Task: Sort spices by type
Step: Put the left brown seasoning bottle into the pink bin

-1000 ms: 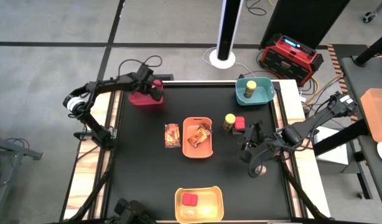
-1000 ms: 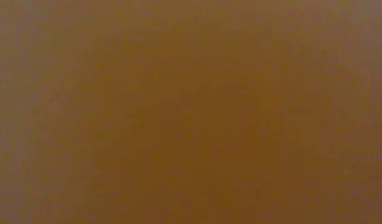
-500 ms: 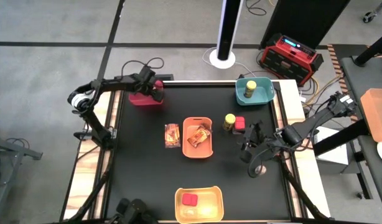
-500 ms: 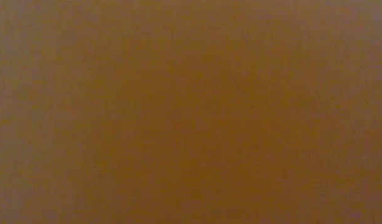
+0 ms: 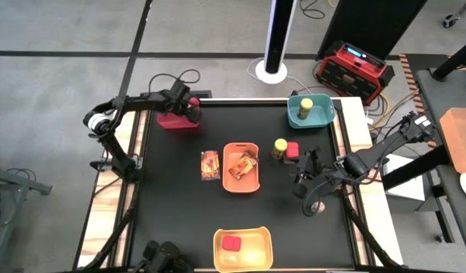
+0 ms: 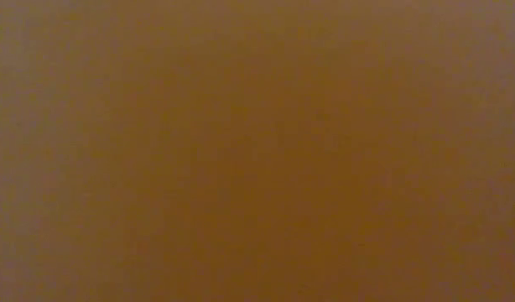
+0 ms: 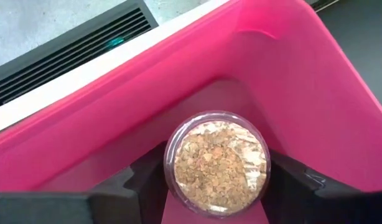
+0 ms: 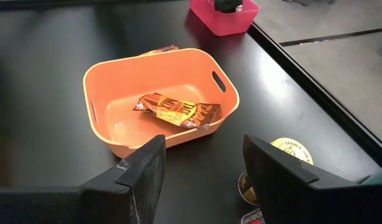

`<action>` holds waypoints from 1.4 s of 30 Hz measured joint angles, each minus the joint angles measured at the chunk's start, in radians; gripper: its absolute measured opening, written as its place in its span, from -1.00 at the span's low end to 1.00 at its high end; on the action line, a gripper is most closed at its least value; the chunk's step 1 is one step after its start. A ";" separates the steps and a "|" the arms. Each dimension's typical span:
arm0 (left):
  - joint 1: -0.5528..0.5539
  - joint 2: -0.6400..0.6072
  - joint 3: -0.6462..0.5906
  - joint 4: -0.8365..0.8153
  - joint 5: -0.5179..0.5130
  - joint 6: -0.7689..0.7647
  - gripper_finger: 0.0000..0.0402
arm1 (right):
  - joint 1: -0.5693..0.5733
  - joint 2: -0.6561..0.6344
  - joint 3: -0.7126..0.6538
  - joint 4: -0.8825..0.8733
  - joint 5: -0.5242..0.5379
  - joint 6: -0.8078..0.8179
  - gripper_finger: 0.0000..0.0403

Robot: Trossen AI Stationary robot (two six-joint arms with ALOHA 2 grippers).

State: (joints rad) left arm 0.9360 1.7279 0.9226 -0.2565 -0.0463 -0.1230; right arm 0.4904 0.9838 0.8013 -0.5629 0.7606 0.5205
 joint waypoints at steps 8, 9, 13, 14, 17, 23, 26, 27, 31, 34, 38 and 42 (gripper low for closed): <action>0.000 0.005 0.007 -0.024 0.004 -0.020 0.10 | 0.000 0.000 0.000 0.000 0.000 0.000 0.02; 0.000 0.005 0.009 -0.028 0.004 -0.020 0.12 | 0.000 0.000 0.000 0.000 0.000 0.000 0.02; 0.000 0.004 0.024 -0.058 0.004 -0.018 0.17 | 0.000 0.000 0.000 0.000 0.000 0.000 0.02; 0.000 0.002 0.028 -0.063 0.004 -0.018 0.17 | 0.000 0.000 0.000 0.000 0.000 0.000 0.02; 0.000 0.001 0.042 -0.087 0.004 -0.018 0.18 | 0.000 0.000 0.000 0.000 0.000 0.000 0.02; -0.001 -0.002 0.079 -0.121 0.005 -0.016 0.18 | 0.000 0.000 0.000 0.000 0.000 0.000 0.02; -0.001 -0.006 0.096 -0.138 0.005 -0.013 0.18 | 0.000 0.000 0.000 0.000 0.000 0.000 0.02; -0.001 -0.007 0.100 -0.142 0.005 -0.013 0.18 | 0.000 0.000 0.000 0.000 0.000 0.000 0.02; -0.001 -0.007 0.111 -0.179 0.005 -0.012 0.18 | 0.000 0.000 0.000 0.000 0.000 0.000 0.02; 0.000 -0.009 0.112 -0.184 0.005 -0.009 0.18 | 0.000 0.000 0.000 0.000 0.000 0.000 0.02; 0.000 -0.009 0.112 -0.188 0.005 -0.009 0.18 | 0.000 0.000 0.000 0.000 0.000 0.000 0.02; 0.000 -0.017 0.112 -0.189 0.005 -0.009 0.18 | 0.000 0.000 0.000 0.000 0.000 0.000 0.02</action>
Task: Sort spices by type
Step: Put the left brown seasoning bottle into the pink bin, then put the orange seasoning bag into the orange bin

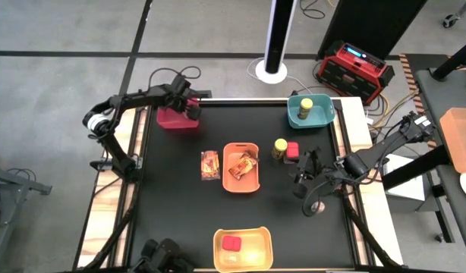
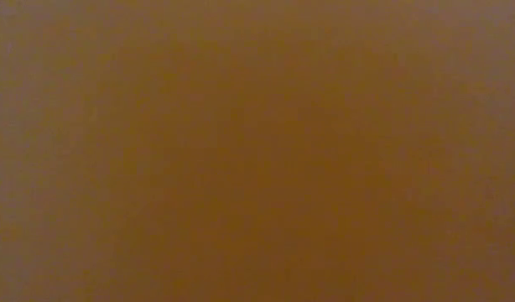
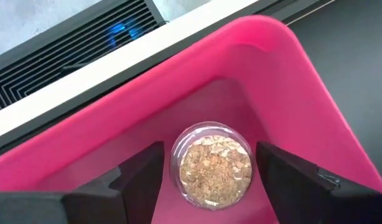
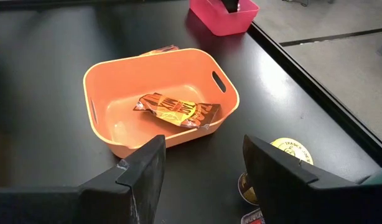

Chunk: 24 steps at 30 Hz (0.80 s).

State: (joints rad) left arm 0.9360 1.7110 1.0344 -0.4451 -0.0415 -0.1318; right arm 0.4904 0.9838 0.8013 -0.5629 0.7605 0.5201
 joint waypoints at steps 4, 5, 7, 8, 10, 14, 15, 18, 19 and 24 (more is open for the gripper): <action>0.000 -0.023 0.000 0.000 0.000 0.000 0.19 | 0.000 0.000 0.000 0.000 0.000 0.000 0.02; 0.000 -0.030 0.000 0.000 0.000 0.000 0.19 | 0.000 0.000 0.000 0.000 0.000 0.000 0.02; 0.000 -0.047 0.000 -0.001 0.000 0.000 0.19 | 0.000 0.000 0.000 0.001 0.000 0.000 0.02; 0.000 -0.055 0.000 -0.003 0.000 0.000 0.19 | 0.000 0.000 0.000 0.001 0.000 0.000 0.02; 0.000 -0.074 0.000 -0.017 0.000 0.000 0.19 | 0.000 0.000 0.000 0.002 0.000 0.000 0.02; -0.004 -0.131 0.000 -0.032 0.000 -0.004 0.19 | 0.000 0.000 0.000 0.003 0.000 0.000 0.02; -0.010 -0.151 0.000 -0.028 -0.003 -0.011 0.19 | 0.000 0.000 0.000 0.004 0.000 -0.001 0.02; -0.061 -0.225 -0.020 0.030 -0.035 -0.032 0.19 | 0.000 0.000 0.000 0.010 0.002 -0.021 0.02; -0.089 -0.254 -0.028 0.058 -0.051 -0.032 0.19 | 0.000 0.000 0.000 0.023 0.008 -0.032 0.02; -0.278 -0.395 -0.042 0.106 -0.175 -0.004 0.19 | 0.002 -0.001 -0.005 0.056 0.029 -0.061 0.02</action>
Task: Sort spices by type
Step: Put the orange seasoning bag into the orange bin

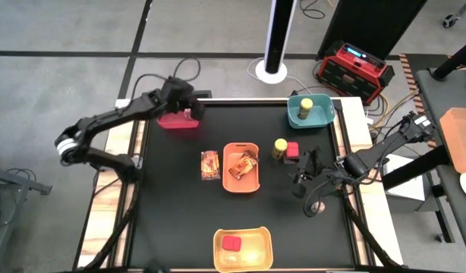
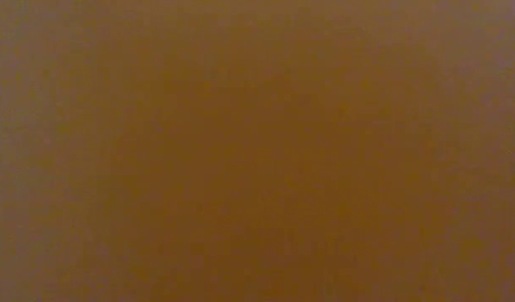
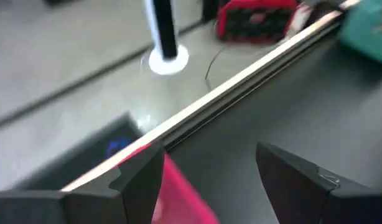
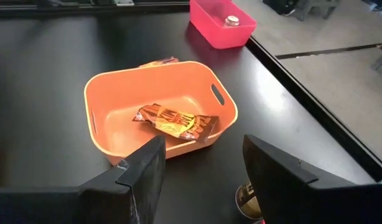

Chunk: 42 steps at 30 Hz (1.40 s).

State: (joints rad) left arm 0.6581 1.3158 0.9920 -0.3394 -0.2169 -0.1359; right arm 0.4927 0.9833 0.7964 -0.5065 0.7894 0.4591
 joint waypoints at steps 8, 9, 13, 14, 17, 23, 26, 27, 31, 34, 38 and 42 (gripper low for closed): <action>-0.365 -0.155 -0.005 -0.002 -0.050 0.022 0.19 | 0.000 0.008 -0.014 0.018 0.000 0.007 0.02; -0.412 -0.164 -0.007 -0.003 -0.058 0.022 0.19 | 0.000 0.014 -0.015 0.019 -0.001 0.012 0.02; -0.595 -0.174 -0.018 -0.008 -0.096 0.023 0.19 | 0.000 0.048 -0.015 0.026 -0.003 0.021 0.02; -0.643 -0.170 -0.023 -0.011 -0.098 0.023 0.18 | 0.000 0.058 -0.015 0.026 -0.004 0.026 0.02; -0.770 -0.154 -0.046 -0.024 -0.097 0.023 0.18 | 0.000 0.083 -0.016 0.026 -0.022 0.046 0.02; -0.971 -0.103 -0.127 -0.007 -0.108 -0.024 0.18 | 0.000 0.104 -0.013 0.025 -0.137 0.067 0.02; -1.032 -0.074 -0.153 0.007 -0.144 -0.084 0.18 | 0.000 0.106 -0.003 0.015 -0.261 0.076 0.02; -1.048 -0.063 -0.155 0.007 -0.165 -0.106 0.18 | 0.000 0.106 0.002 0.009 -0.312 0.098 0.02; -1.087 -0.024 -0.154 0.010 -0.227 -0.164 0.18 | 0.000 0.113 0.040 -0.102 -0.489 0.254 0.02; -1.096 0.001 -0.150 0.009 -0.249 -0.173 0.18 | 0.005 0.140 0.069 -0.219 -0.594 0.387 0.02; -1.094 0.024 -0.148 0.004 -0.258 -0.173 0.18 | 0.011 0.192 0.109 -0.352 -0.684 0.511 0.02; -1.092 0.037 -0.148 -0.031 -0.315 -0.173 0.18 | 0.011 0.242 0.166 -0.532 -0.729 0.634 0.02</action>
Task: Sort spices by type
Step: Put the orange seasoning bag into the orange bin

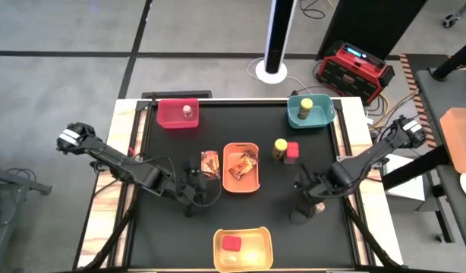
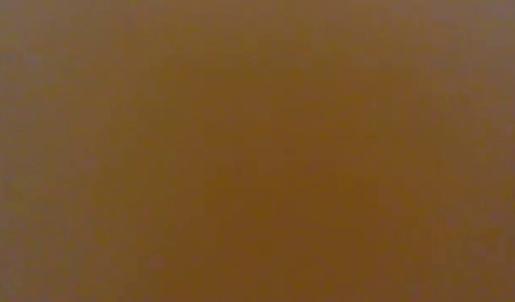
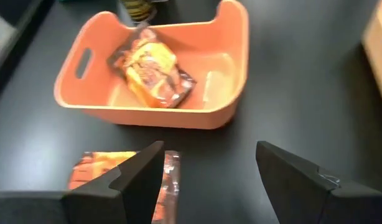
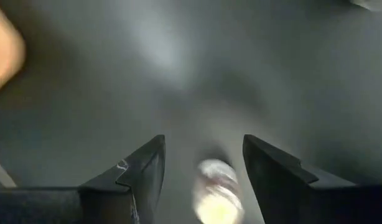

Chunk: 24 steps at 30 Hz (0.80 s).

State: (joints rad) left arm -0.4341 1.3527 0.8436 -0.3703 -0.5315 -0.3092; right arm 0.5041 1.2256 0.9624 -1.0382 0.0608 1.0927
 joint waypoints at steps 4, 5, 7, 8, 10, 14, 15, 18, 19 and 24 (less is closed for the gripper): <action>0.013 0.002 0.000 -0.006 -0.049 0.000 0.18 | -0.019 0.035 0.077 -0.217 0.096 0.118 0.02; 0.017 0.002 0.000 -0.006 -0.055 0.000 0.18 | -0.031 0.040 0.095 -0.258 0.126 0.141 0.02; 0.023 0.002 0.000 -0.006 -0.062 0.000 0.18 | -0.062 0.042 0.128 -0.315 0.177 0.169 0.02; 0.026 0.002 0.000 -0.006 -0.063 0.000 0.18 | -0.081 0.041 0.140 -0.325 0.203 0.172 0.02; 0.032 0.002 0.000 -0.006 -0.063 0.000 0.18 | -0.123 0.036 0.161 -0.319 0.233 0.150 0.02; 0.042 0.002 0.000 -0.049 -0.062 0.000 0.18 | -0.189 0.039 0.189 -0.287 0.238 0.044 0.02; 0.045 0.002 -0.001 -0.062 -0.062 -0.002 0.18 | -0.199 0.041 0.193 -0.282 0.235 0.032 0.02; 0.047 0.002 -0.003 -0.100 -0.060 -0.019 0.18 | -0.220 0.041 0.194 -0.284 0.230 0.005 0.02; 0.047 0.002 -0.003 -0.105 -0.054 -0.019 0.18 | -0.223 0.041 0.194 -0.284 0.230 -0.010 0.02; 0.046 0.006 -0.009 -0.102 -0.033 -0.021 0.18 | -0.223 0.041 0.194 -0.283 0.228 -0.032 0.02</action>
State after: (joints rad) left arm -0.3878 1.3588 0.8346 -0.4719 -0.5641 -0.3300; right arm 0.2810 1.2666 1.1568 -1.3215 0.2886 1.0603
